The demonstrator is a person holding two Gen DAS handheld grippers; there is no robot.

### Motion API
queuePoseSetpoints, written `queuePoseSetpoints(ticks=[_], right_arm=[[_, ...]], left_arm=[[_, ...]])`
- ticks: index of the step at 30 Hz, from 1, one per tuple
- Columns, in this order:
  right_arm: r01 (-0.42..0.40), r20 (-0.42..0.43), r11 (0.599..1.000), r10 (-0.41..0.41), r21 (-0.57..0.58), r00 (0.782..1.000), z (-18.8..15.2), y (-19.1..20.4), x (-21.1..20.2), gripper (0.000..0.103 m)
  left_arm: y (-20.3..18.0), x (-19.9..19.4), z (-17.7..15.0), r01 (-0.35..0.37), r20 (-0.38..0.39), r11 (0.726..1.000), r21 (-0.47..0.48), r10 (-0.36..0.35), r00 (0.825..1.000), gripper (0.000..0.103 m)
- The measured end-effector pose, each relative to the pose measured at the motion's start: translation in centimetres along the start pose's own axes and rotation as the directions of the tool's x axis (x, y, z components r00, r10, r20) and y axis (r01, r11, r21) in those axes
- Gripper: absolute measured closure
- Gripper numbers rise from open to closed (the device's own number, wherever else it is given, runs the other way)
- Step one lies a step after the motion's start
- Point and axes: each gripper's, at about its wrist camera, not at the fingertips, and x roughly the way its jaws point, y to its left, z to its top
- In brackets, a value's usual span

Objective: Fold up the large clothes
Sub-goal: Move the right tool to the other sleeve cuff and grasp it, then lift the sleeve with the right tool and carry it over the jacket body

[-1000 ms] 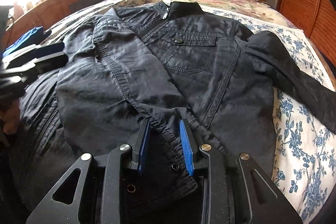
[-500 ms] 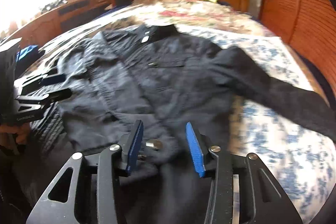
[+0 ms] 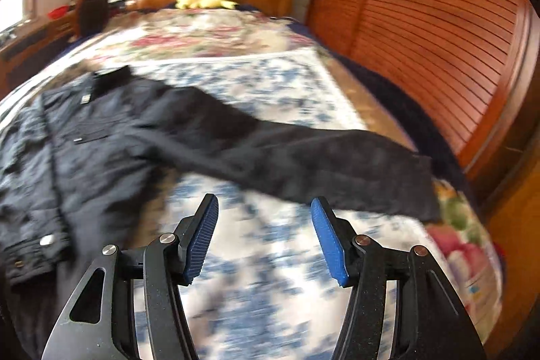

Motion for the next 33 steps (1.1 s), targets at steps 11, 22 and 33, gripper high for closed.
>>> queuePoseSetpoints(ticks=[11, 22, 33], right_arm=[[0.182, -0.07, 0.969, -0.173, 0.164, 0.982, 0.8, -11.3, 3.3, 0.044], [0.249, -0.178, 0.919, -0.201, 0.306, 0.963, 0.2, -17.7, 6.4, 0.037], [0.228, -0.289, 0.951, -0.163, 0.208, 0.943, -0.2, -15.8, 8.7, 0.075]], left_arm=[[0.1, 0.2, -0.1, -0.003, -0.006, 1.0, 0.004, 0.003, 1.0, 0.047], [0.1, 0.2, -0.1, -0.003, -0.007, 1.0, 0.003, 0.003, 1.0, 0.047], [0.1, 0.3, -0.2, -0.009, -0.006, 1.0, 0.009, 0.009, 1.0, 0.047]])
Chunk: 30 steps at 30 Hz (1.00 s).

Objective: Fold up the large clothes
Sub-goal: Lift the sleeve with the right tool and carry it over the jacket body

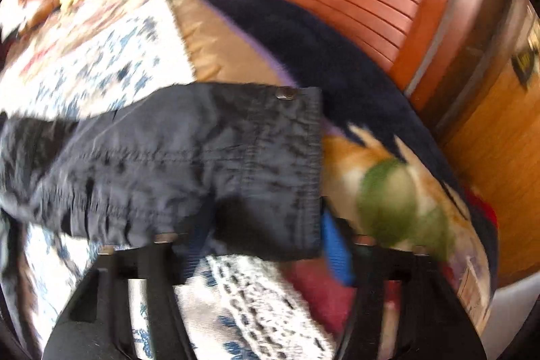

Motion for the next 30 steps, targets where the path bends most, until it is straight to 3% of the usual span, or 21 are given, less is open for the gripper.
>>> queuePoseSetpoints(ticks=[3, 7, 14, 20, 30], right_arm=[[0.053, 0.038, 0.992, -0.049, -0.117, 0.998, -0.2, 2.8, -1.4, 0.087], [0.082, 0.154, 0.984, -0.057, -0.16, 0.986, 0.4, 4.9, -5.8, 0.089], [0.11, 0.319, 0.96, -0.024, -0.256, 0.947, 1.4, 9.6, -15.2, 0.09], [0.076, 0.359, 0.948, 0.043, -0.31, 0.932, 1.8, 14.6, -20.3, 0.09], [0.002, 0.36, 0.899, 0.173, -0.437, 0.917, 1.7, 25.1, -23.3, 0.09]], left_arm=[[0.1, 0.0, -0.2, -0.005, 0.004, 1.0, 0.003, 0.005, 1.0, 0.047], [0.1, -0.6, -0.2, 0.0, 0.011, 1.0, 0.005, 0.0, 1.0, 0.047], [0.0, -3.0, 0.0, 0.034, 0.024, 0.999, 0.037, -0.035, 0.999, 0.047], [1.2, -5.9, 0.1, 0.043, 0.072, 0.999, 0.018, -0.044, 0.996, 0.047], [5.0, -9.8, -0.6, -0.007, 0.101, 1.0, -0.029, 0.01, 0.995, 0.046]])
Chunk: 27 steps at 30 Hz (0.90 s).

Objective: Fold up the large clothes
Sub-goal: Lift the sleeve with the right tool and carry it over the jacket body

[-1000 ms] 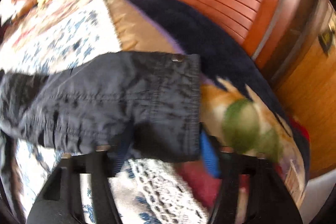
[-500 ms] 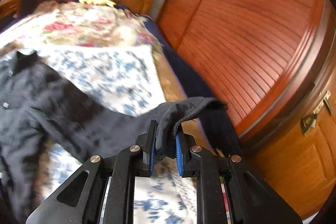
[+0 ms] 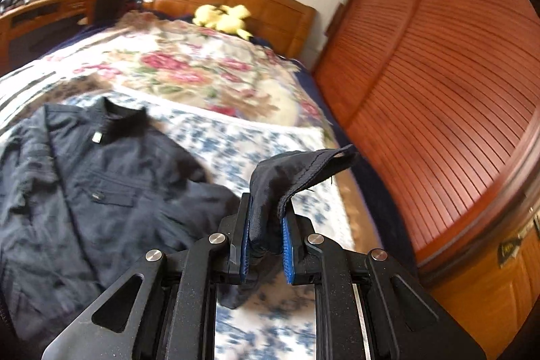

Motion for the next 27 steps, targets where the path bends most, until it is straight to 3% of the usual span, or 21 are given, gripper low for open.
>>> queuePoseSetpoints(ticks=[5, 10, 13, 18, 23, 27], right_arm=[[-0.088, 0.06, 0.995, 0.09, -0.04, 0.994, 3.1, 4.6, -1.6, 0.091], [-0.184, 0.127, 0.979, 0.193, -0.084, 0.973, 5.8, 9.5, -3.7, 0.091], [-0.243, 0.17, 0.963, 0.261, -0.119, 0.95, 7.2, 12.5, -5.3, 0.091], [-0.341, 0.246, 0.922, 0.379, -0.181, 0.892, 8.3, 16.5, -9.0, 0.091], [-0.407, 0.24, 0.891, 0.447, -0.2, 0.862, 7.8, 18.5, -10.2, 0.091], [-0.424, 0.208, 0.879, 0.467, -0.22, 0.86, 6.5, 19.7, -10.2, 0.091]], left_arm=[[1.3, -1.0, -0.3, -0.03, 0.003, 0.999, -0.011, 0.03, 1.0, 0.047], [2.5, -1.9, -0.6, -0.055, 0.01, 0.998, -0.026, 0.055, 0.998, 0.047], [3.1, -2.5, -0.7, -0.069, 0.014, 0.997, -0.034, 0.07, 0.997, 0.047], [4.2, -3.0, -1.0, -0.09, 0.017, 0.995, -0.049, 0.091, 0.996, 0.047], [5.0, -3.3, -1.2, -0.106, 0.016, 0.992, -0.064, 0.107, 0.994, 0.047], [5.5, -3.5, -1.2, -0.112, 0.018, 0.991, -0.074, 0.113, 0.993, 0.047]])
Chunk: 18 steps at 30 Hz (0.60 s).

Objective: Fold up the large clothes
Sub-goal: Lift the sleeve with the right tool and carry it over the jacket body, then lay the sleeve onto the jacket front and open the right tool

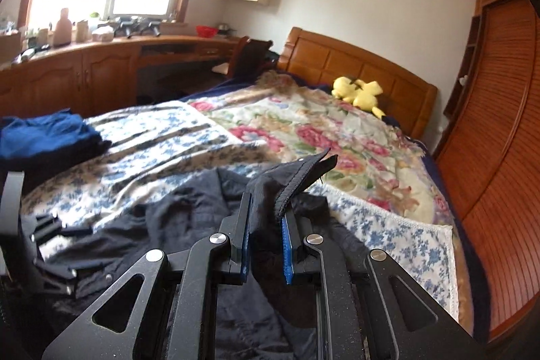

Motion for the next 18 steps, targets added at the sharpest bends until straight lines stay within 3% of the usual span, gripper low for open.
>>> queuePoseSetpoints(ticks=[18], right_arm=[[-0.088, -0.158, 0.994, 0.096, 0.058, 0.983, -7.9, 2.1, 1.8, 0.091]], left_arm=[[-0.2, 0.1, -0.1, -0.011, -0.008, 1.0, 0.006, 0.011, 1.0, 0.047]])
